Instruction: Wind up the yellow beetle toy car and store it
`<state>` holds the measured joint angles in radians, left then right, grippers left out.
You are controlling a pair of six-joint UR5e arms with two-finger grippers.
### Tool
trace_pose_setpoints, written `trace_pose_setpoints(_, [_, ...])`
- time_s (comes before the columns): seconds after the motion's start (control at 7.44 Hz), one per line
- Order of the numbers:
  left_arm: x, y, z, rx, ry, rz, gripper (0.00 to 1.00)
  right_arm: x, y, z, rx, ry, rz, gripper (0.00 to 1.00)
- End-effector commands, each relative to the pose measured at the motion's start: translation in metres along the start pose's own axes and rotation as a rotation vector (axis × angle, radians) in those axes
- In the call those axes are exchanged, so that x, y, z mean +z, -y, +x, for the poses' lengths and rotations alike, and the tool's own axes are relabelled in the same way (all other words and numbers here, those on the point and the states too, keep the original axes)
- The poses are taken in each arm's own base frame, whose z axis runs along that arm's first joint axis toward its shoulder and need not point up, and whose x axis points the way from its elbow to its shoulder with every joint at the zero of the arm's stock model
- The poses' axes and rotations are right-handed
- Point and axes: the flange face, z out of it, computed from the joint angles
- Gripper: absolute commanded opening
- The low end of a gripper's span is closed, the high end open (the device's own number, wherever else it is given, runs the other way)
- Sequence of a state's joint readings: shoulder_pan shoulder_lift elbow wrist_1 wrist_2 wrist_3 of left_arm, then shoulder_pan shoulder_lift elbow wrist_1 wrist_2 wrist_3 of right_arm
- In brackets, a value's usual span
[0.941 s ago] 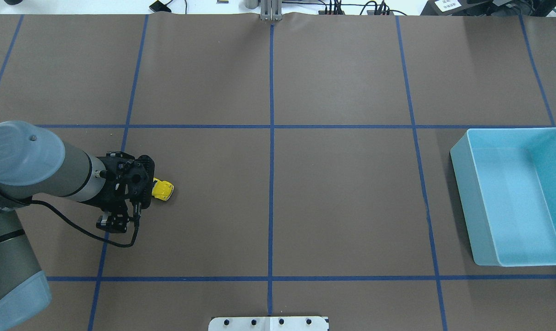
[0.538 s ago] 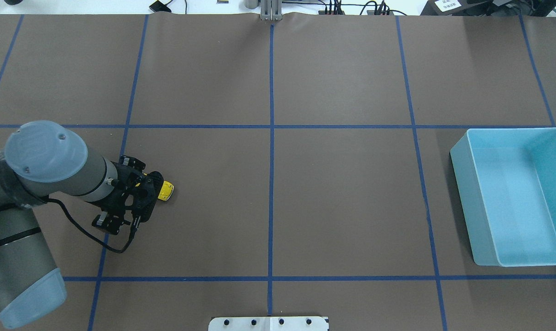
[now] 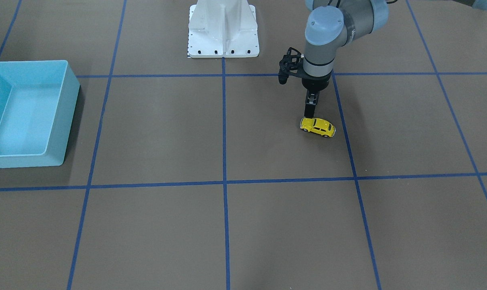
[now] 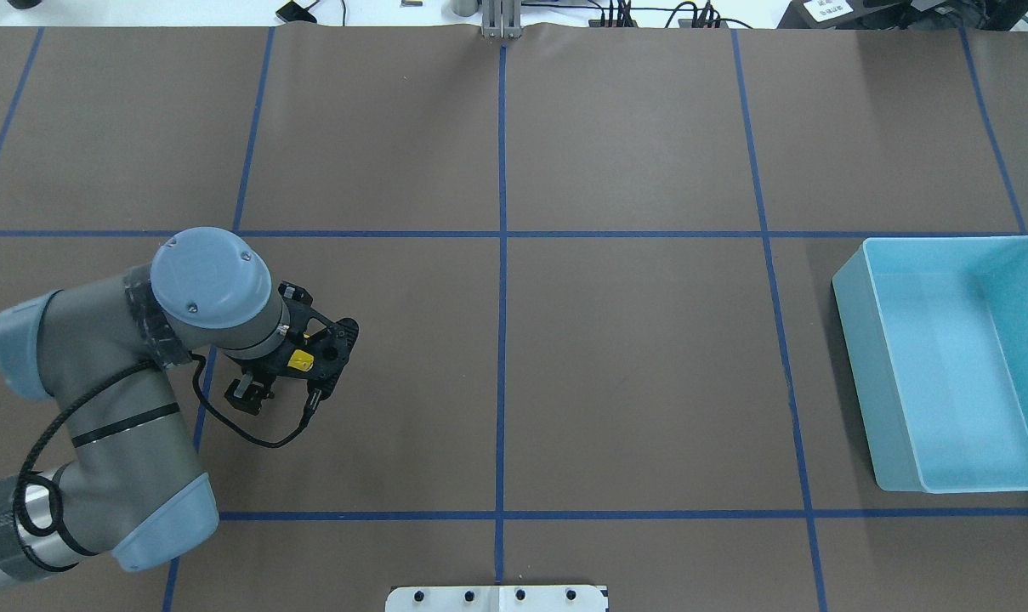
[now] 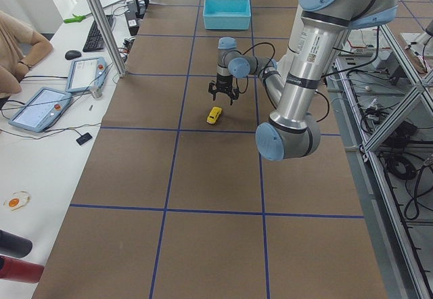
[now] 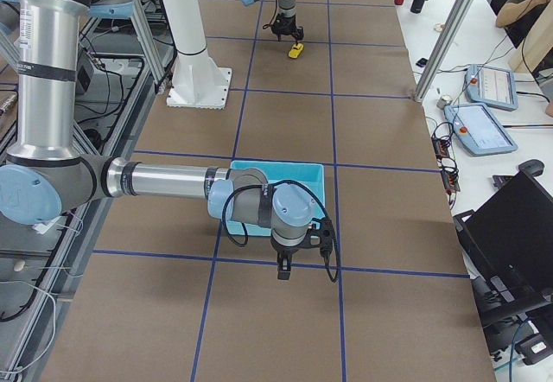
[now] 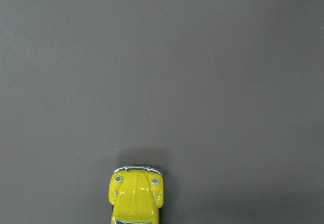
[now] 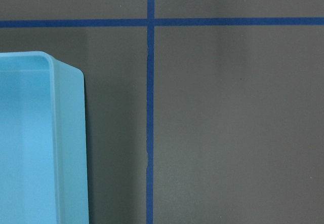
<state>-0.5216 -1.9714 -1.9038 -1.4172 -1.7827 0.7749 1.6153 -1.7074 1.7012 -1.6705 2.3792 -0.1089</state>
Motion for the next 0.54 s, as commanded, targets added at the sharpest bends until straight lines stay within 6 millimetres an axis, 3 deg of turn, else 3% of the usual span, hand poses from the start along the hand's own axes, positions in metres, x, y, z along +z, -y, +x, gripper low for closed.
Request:
trace_pose_setpoints(0.0, [0.014,0.006,-0.016,0.049,0.042,-0.086,0.99,0.0,0.001,0.0,0.0,-0.002,0.0,1.0])
trace_pose_setpoints(0.4, [0.025,0.01,-0.023,0.003,0.039,-0.096,0.98,-0.001,0.002,-0.001,-0.002,0.0,0.002,1.0])
